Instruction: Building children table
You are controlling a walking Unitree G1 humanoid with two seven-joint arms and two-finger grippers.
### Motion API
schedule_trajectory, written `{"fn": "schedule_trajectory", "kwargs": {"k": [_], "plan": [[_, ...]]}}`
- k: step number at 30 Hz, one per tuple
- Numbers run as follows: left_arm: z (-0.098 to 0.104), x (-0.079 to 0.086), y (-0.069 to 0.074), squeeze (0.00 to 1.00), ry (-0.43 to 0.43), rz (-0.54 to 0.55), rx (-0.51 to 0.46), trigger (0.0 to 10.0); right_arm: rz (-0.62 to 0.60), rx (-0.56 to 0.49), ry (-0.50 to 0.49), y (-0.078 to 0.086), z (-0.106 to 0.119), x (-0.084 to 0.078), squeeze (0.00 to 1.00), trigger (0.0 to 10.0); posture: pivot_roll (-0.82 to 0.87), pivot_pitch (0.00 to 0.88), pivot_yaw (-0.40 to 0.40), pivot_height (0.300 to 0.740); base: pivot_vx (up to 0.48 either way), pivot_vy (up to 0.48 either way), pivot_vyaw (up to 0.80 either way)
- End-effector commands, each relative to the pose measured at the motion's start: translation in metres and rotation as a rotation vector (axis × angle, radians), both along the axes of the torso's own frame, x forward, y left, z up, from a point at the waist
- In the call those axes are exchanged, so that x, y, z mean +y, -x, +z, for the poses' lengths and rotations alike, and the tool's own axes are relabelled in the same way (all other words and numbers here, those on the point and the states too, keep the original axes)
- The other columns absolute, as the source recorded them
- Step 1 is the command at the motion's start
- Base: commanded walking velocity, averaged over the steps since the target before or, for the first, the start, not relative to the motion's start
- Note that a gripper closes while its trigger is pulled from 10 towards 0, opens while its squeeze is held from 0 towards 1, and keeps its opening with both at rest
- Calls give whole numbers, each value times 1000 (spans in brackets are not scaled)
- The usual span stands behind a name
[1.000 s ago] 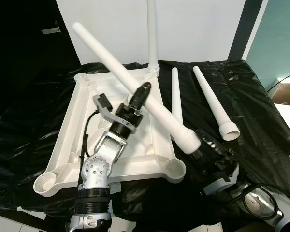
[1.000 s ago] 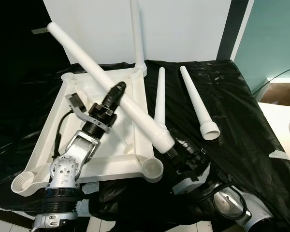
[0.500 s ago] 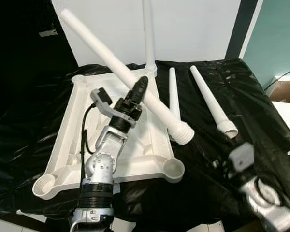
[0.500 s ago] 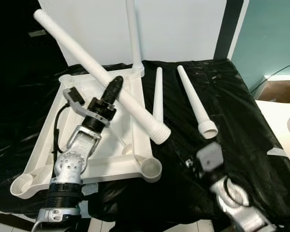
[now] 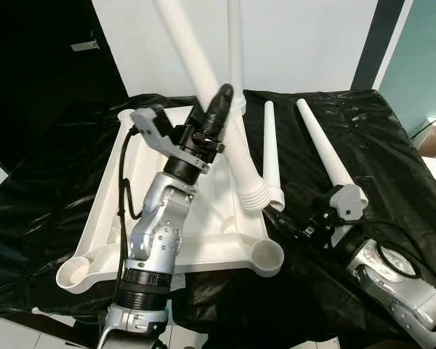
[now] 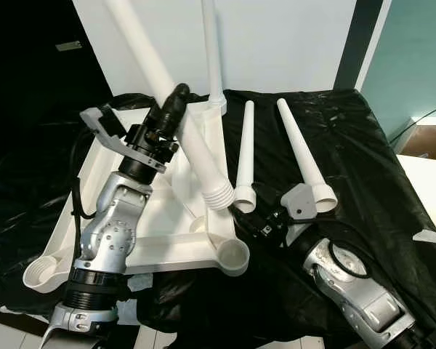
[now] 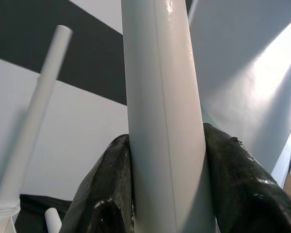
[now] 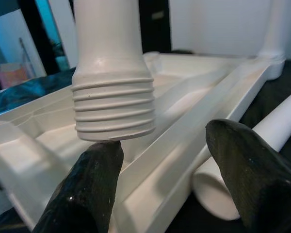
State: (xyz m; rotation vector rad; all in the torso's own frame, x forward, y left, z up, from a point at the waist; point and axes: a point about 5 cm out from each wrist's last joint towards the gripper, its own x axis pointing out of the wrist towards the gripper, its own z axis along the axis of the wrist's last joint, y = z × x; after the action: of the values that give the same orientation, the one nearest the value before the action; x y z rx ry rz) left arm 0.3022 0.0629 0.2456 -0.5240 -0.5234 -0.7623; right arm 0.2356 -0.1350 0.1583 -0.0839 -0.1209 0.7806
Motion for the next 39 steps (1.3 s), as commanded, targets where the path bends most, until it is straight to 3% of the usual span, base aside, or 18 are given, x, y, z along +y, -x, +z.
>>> {"fn": "schedule_trajectory", "kwargs": {"k": [1,3,13,24,27,39], "plan": [[-26,-7,0,0,-189,-106,-30,0,95,-158,-106,5,40,12,0,10000,-31,0,97,740,0,0,0],[-25,-5,-3,0,-249,-31,-66,0,86,-113,-68,4,31,12,0,10000,-31,0,97,740,0,0,0],[-19,7,-14,0,-277,182,-124,0,127,-3,-33,8,24,5,0,10000,-31,0,99,740,0,0,0],[-10,0,-8,0,-178,93,-131,0,115,-25,-6,-4,24,7,0,10000,-46,0,103,740,0,0,0],[-8,-8,0,0,-184,29,-168,0,140,-66,-8,-17,32,17,0,10000,-33,0,99,740,0,0,0],[-6,-15,9,0,-176,3,-200,0,163,-65,-24,-40,27,43,0,10000,-1,0,84,740,0,0,0]]}}
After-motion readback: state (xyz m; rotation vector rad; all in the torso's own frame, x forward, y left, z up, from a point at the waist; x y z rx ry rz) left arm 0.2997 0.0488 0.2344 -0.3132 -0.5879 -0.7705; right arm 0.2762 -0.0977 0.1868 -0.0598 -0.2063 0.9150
